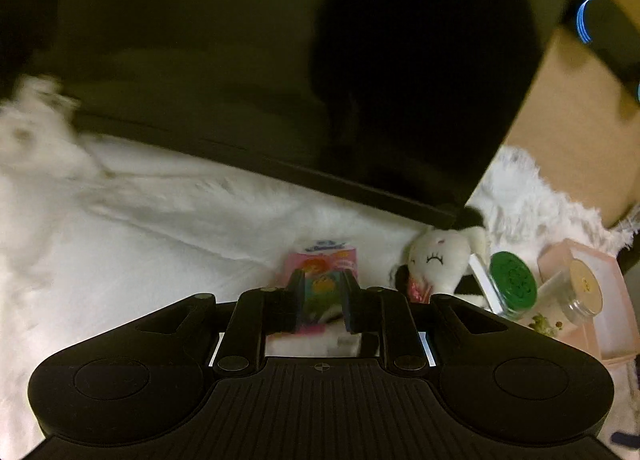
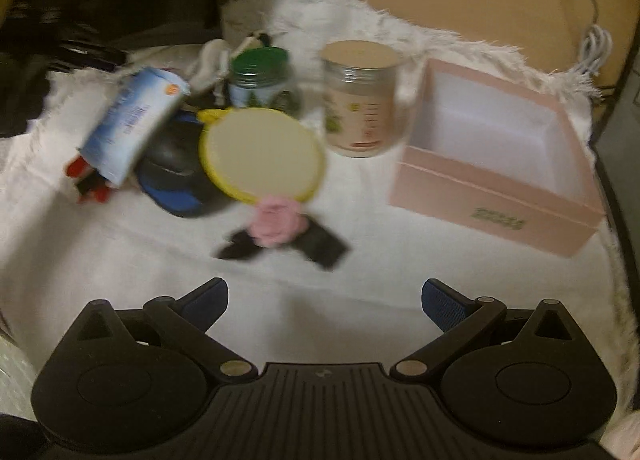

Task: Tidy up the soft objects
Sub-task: 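Grasp the pink Kleenex tissue pack with the left tool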

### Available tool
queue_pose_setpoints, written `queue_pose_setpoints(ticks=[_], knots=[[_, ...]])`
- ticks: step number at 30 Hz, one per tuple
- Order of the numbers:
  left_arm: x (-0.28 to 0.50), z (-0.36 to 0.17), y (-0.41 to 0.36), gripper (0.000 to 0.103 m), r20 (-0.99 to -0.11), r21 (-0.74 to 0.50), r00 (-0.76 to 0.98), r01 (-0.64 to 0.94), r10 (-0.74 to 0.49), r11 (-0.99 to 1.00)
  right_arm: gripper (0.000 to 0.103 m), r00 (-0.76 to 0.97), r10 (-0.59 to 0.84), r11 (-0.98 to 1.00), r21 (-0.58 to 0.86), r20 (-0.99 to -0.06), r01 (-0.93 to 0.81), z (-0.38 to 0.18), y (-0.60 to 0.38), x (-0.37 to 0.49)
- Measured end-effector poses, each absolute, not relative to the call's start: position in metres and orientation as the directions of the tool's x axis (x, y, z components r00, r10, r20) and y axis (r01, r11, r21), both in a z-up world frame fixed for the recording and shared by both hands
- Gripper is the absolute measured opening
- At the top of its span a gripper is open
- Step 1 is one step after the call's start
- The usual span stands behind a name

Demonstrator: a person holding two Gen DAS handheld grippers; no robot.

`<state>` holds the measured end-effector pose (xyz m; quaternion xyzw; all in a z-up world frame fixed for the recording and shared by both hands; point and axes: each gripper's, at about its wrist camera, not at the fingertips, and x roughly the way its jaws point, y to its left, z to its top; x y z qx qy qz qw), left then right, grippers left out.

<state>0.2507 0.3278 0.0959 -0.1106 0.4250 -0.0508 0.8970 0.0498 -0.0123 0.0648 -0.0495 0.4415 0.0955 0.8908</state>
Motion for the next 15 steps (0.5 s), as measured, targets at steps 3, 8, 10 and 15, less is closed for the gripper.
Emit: queue_pose_setpoints(ticks=[3,8,10,15], knots=[[0.282,0.077,0.32,0.024,-0.818,-0.2,0.54,0.057,-0.199,0.978,0.103,0.591,0.117,0.982,0.004,-0.798,-0.188,0.072,0.001,0.04],[0.298,0.071,0.316,0.025,-0.867,-0.096,0.476,0.129,-0.146,0.987,0.103,0.594,0.088,0.98,-0.038,-0.8,-0.195,0.081,0.007,0.031],[0.301,0.064,0.317,0.025,-0.884,-0.064,0.453,0.128,-0.116,0.99,0.103,0.593,0.054,0.98,-0.071,-0.804,-0.185,0.08,0.008,0.036],[0.313,0.053,0.335,0.025,-0.883,-0.199,0.421,0.069,-0.209,0.978,0.103,0.612,0.095,0.99,0.011,-0.785,-0.14,0.09,0.006,0.039]])
